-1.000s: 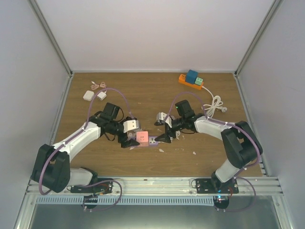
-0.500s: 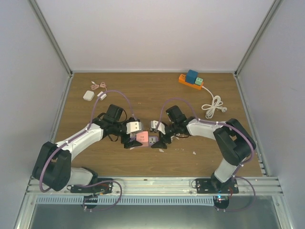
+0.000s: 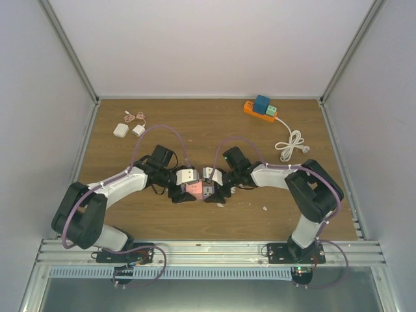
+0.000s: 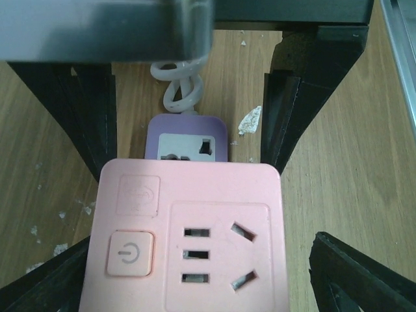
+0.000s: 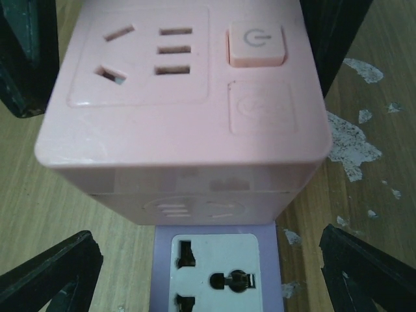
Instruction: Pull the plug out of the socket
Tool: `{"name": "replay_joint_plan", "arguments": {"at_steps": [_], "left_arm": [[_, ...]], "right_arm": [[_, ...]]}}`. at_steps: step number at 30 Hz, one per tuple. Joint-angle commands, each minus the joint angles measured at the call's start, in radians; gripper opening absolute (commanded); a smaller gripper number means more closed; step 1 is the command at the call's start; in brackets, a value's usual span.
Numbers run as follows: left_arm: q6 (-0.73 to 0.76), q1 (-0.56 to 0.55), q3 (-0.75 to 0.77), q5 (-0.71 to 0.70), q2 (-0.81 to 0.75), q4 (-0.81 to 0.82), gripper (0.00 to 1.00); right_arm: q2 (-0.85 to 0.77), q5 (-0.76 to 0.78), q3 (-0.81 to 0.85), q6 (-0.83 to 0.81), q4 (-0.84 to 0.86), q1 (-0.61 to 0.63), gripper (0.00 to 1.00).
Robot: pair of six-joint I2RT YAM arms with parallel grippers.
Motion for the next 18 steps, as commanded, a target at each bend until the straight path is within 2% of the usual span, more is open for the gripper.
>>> {"name": "replay_joint_plan", "arguments": {"at_steps": [1,11,18], "left_arm": [[0.002,-0.012,0.001,0.011,0.020,0.053,0.82],[0.011,-0.012,-0.042,0.000,-0.003,0.077,0.75],[0.010,-0.012,-0.062,0.003,-0.029,0.093,0.77]], "right_arm": [[0.008,0.025,-0.032,-0.020,0.093,0.008,0.91],[0.036,0.028,-0.064,-0.054,0.179,0.014,0.81],[0.065,0.022,-0.061,-0.059,0.186,0.018,0.76]]}}
